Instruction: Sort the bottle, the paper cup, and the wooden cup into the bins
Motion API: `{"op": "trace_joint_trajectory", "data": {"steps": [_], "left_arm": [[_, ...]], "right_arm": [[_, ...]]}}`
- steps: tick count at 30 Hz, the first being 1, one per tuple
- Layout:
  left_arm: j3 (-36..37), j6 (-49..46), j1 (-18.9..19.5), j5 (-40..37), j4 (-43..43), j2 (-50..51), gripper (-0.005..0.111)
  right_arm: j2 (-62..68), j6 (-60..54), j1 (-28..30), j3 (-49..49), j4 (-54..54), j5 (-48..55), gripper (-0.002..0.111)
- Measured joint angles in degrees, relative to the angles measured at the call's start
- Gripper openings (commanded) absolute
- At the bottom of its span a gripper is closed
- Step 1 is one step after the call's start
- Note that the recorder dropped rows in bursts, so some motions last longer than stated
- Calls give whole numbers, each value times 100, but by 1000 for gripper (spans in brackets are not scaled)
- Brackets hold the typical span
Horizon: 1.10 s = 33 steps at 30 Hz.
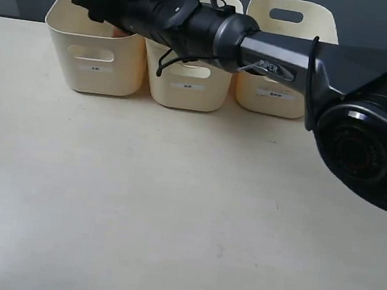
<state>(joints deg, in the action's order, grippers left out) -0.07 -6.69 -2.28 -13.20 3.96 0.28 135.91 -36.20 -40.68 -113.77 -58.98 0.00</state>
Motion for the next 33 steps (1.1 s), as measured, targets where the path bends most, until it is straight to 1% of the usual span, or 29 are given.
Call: {"op": "trace_joint_trajectory", "data": {"steps": [5, 8, 10, 15, 17, 20, 21, 22, 26, 27, 33], "left_arm": [[0, 0, 0, 0, 0, 0, 0], [0, 0, 0, 0, 0, 0, 0], [0, 0, 0, 0, 0, 0, 0], [0, 0, 0, 0, 0, 0, 0], [0, 0, 0, 0, 0, 0, 0], [0, 0, 0, 0, 0, 0, 0], [0, 0, 0, 0, 0, 0, 0], [0, 0, 0, 0, 0, 0, 0], [0, 0, 0, 0, 0, 0, 0], [0, 0, 0, 0, 0, 0, 0], [0, 0, 0, 0, 0, 0, 0]], "right_arm": [[-12, 0, 0, 0, 36, 375, 64], [-136, 0, 0, 0, 308, 675, 64], [-433, 0, 0, 0, 952, 1108, 64], [-1092, 138, 0, 0, 2114, 2167, 64], [-1328, 408, 23, 0, 2553, 2572, 64], [-1655, 1103, 111, 0, 3324, 3166, 64], [-1750, 1406, 171, 0, 3627, 3391, 64], [-1911, 1985, 273, 0, 4151, 3853, 64], [-2226, 2788, 452, 0, 5183, 4687, 64], [-2389, 2998, 506, 0, 5555, 5026, 64], [-3183, 3299, 506, 0, 6402, 5903, 64]]}}
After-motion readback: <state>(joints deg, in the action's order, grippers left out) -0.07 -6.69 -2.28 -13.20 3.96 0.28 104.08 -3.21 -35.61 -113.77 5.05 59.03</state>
